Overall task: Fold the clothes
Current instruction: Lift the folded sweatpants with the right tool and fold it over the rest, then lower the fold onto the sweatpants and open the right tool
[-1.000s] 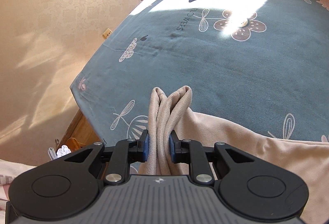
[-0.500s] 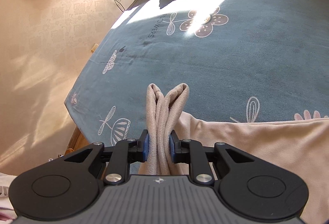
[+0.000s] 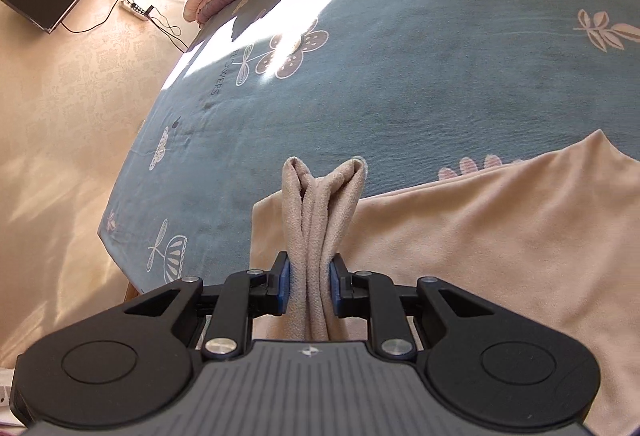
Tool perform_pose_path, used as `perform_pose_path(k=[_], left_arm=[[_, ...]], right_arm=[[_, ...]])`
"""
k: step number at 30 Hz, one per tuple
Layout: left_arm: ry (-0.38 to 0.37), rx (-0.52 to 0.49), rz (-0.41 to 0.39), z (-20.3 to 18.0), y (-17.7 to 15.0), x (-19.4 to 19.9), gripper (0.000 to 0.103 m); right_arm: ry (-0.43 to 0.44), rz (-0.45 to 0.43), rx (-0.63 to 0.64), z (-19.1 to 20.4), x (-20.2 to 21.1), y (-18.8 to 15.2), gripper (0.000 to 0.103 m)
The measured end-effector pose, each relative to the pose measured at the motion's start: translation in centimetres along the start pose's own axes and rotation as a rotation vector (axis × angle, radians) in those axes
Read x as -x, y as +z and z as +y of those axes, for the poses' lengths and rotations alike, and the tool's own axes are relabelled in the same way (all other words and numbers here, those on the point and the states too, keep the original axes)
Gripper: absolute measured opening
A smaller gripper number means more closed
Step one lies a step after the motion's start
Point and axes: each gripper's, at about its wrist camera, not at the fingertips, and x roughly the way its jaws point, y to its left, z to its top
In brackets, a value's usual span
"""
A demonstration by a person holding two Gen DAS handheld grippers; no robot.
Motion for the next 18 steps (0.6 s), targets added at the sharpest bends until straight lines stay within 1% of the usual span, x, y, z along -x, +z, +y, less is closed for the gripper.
perform_pose_path(k=[4, 11, 12, 14, 16, 18], left_arm=[[-0.012, -0.02, 0.014, -0.8, 0.1, -0.7, 0.092], [-0.019, -0.04, 0.027, -1.5, 0.5, -1.6, 0.092], [-0.025, -0.041, 0.028, -1.5, 0.6, -1.7, 0.092], [-0.04, -0.044, 0.029, -1.6, 0.7, -2.0, 0.092], [-0.048, -0.05, 0.036, -1.8, 0.8, -2.5, 0.092], [-0.055, -0.059, 0.049, -2.2, 0.9, -3.2, 0.092]], right_arm=[[-0.013, 0.002, -0.076, -3.5, -0.5, -1.1, 0.023], [-0.053, 0.024, -0.171, -8.5, -4.2, -3.7, 0.023], [-0.054, 0.024, -0.175, -8.9, -4.6, -4.0, 0.028], [-0.025, 0.033, -0.2, -10.0, -5.3, -4.6, 0.033], [0.022, 0.006, -0.227, -10.8, -5.2, -5.1, 0.033], [0.045, -0.014, -0.238, -11.2, -5.0, -5.3, 0.032]])
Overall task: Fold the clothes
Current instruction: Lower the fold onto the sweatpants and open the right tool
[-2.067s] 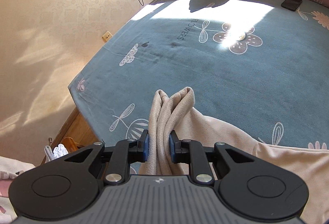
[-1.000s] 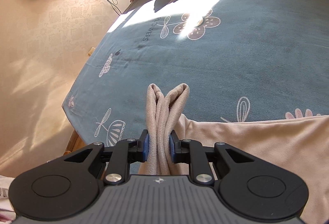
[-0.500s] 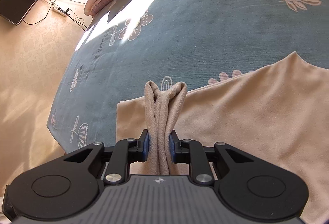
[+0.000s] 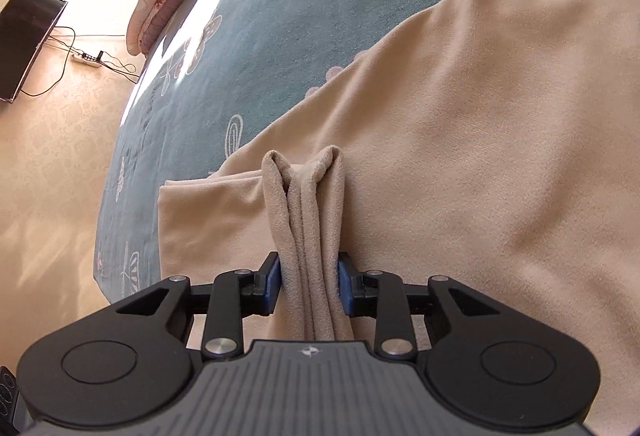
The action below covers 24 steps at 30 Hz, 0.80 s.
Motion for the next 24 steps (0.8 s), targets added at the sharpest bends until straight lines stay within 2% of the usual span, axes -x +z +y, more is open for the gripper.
perform_pose_path(k=[2, 8, 13, 16, 18, 22, 24], left_arm=[[-0.008, -0.012, 0.01, -0.4, 0.2, -0.7, 0.092], [-0.034, -0.038, 0.019, -1.4, 0.6, -1.9, 0.092], [-0.047, -0.054, 0.034, -1.8, 0.9, -3.0, 0.092], [-0.053, -0.084, 0.026, -2.6, 1.2, -3.4, 0.092], [-0.07, -0.138, 0.002, -3.6, 1.2, -3.1, 0.092], [-0.118, -0.275, -0.033, -6.1, 0.9, -3.3, 0.094], [-0.133, -0.315, -0.02, -7.1, 0.8, -4.2, 0.094]], right_arm=[[-0.001, -0.02, 0.033, 0.5, 0.2, -0.1, 0.025], [-0.034, -0.059, 0.182, 2.8, 0.5, 0.3, 0.024], [-0.05, -0.052, 0.147, 1.4, 0.2, 0.1, 0.025], [-0.03, -0.043, 0.084, 0.3, 0.3, 0.2, 0.031], [-0.046, -0.085, 0.107, 0.9, 1.5, 0.1, 0.036], [-0.078, -0.221, 0.202, 2.8, 5.0, -0.4, 0.036], [-0.042, -0.248, 0.268, 3.9, 6.1, -1.0, 0.036]])
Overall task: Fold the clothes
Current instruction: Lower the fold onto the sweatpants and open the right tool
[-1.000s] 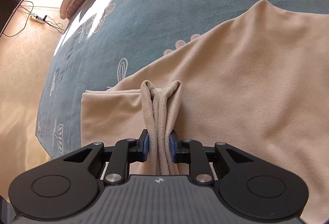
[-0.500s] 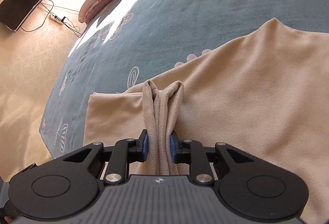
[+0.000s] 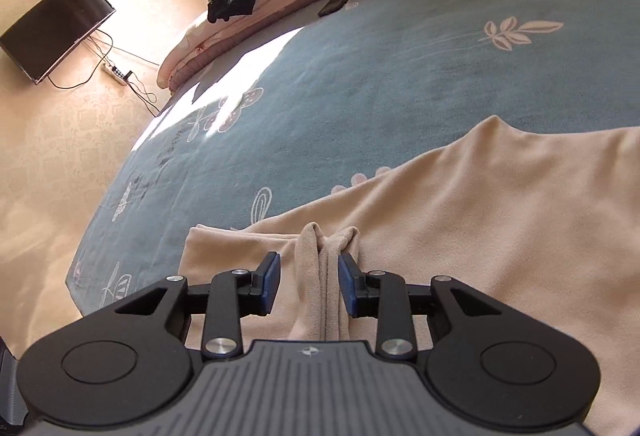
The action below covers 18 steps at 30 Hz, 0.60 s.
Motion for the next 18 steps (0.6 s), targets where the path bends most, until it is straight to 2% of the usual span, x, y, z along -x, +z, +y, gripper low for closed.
perform_pose_path(k=[3, 7, 9, 13, 16, 18], left_arm=[[-0.041, -0.003, 0.022, -0.4, -0.1, -1.7, 0.094], [-0.057, 0.049, 0.069, 0.3, -1.1, -3.4, 0.094], [-0.058, 0.079, 0.101, 0.8, -1.6, -4.3, 0.094], [-0.077, 0.079, 0.107, 0.9, -1.5, -4.1, 0.097], [-0.053, 0.052, 0.091, 0.3, -0.5, -3.2, 0.097], [-0.043, 0.02, 0.07, 0.0, 0.1, -2.9, 0.097]], right_arm=[[0.072, 0.042, 0.072, 1.3, -0.5, -0.7, 0.036], [0.035, 0.126, 0.086, 0.5, -3.2, -2.5, 0.036], [0.044, 0.114, 0.047, -0.8, -3.9, -3.4, 0.031], [0.097, 0.077, -0.015, -2.2, -3.3, -4.0, 0.031], [0.075, 0.082, 0.011, -1.1, -2.5, -3.6, 0.033], [0.119, 0.079, 0.05, 0.3, -1.8, -2.2, 0.037]])
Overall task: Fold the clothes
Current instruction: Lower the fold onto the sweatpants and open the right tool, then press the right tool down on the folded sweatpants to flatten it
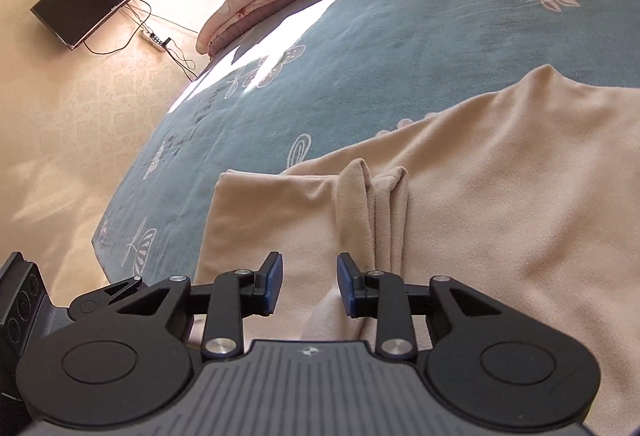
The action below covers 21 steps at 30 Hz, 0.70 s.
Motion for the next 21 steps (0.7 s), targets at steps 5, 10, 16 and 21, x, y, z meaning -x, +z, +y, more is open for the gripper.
perform_pose_path(k=[5, 10, 16, 21], left_arm=[[0.023, -0.018, -0.009, 0.1, 0.9, -1.4, 0.097], [0.003, 0.045, 0.03, 1.2, 0.0, -3.1, 0.099], [0.03, -0.01, 0.008, 0.4, -1.1, -3.1, 0.101], [-0.014, 0.066, -0.023, 1.8, -0.6, -2.7, 0.102]], right_arm=[[0.09, 0.071, 0.061, 3.9, -2.0, 7.2, 0.05], [0.162, 0.253, 0.104, 6.3, -9.2, 13.0, 0.066], [0.183, 0.521, 0.125, 5.9, -17.0, 13.9, 0.066], [0.276, 0.677, 0.142, 5.9, -19.6, 12.9, 0.067]])
